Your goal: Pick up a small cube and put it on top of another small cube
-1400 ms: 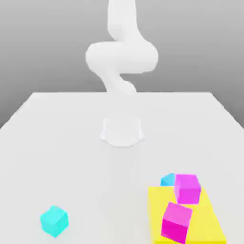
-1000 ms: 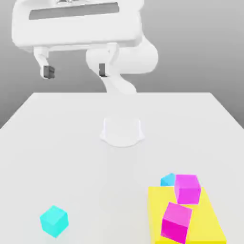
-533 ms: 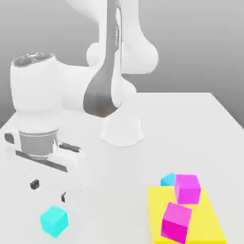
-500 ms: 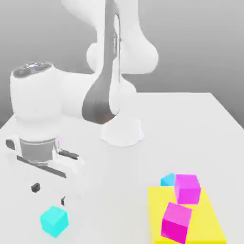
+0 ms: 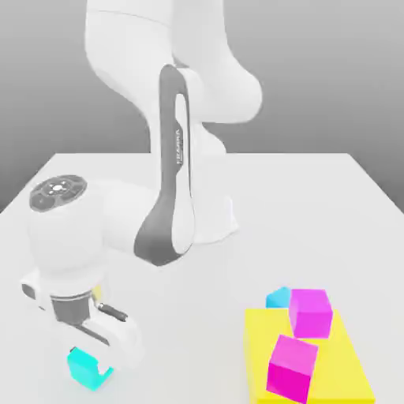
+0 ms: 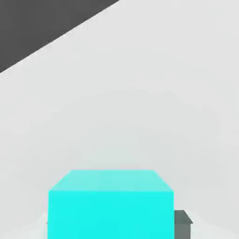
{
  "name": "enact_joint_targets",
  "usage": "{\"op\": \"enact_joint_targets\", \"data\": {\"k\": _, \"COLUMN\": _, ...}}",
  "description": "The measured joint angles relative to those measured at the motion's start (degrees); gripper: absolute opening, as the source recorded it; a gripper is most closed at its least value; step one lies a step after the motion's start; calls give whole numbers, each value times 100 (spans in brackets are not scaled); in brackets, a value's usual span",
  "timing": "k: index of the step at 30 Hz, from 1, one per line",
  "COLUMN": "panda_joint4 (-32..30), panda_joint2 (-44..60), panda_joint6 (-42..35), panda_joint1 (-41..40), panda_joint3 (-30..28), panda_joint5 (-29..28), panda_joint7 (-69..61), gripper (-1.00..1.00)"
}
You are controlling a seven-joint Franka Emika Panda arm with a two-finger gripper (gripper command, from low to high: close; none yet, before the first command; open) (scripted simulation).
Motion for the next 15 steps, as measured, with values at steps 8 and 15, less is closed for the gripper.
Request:
{"op": "enact_joint_targets", "data": {"k": 8, "panda_joint4": 584, "panda_joint2": -875, "panda_joint6": -1439, "panda_joint1": 827, "panda_joint3": 954, "panda_joint5": -553, "panda_joint7": -1179, "gripper": -100}}
{"op": "enact_joint_targets", "data": {"k": 15, "panda_joint4": 998, "panda_joint2": -663, "panda_joint6": -1647, "panda_joint1": 1590, "panda_joint3": 1649, "panda_joint5": -939, "panda_joint7": -2167, "gripper": 100}}
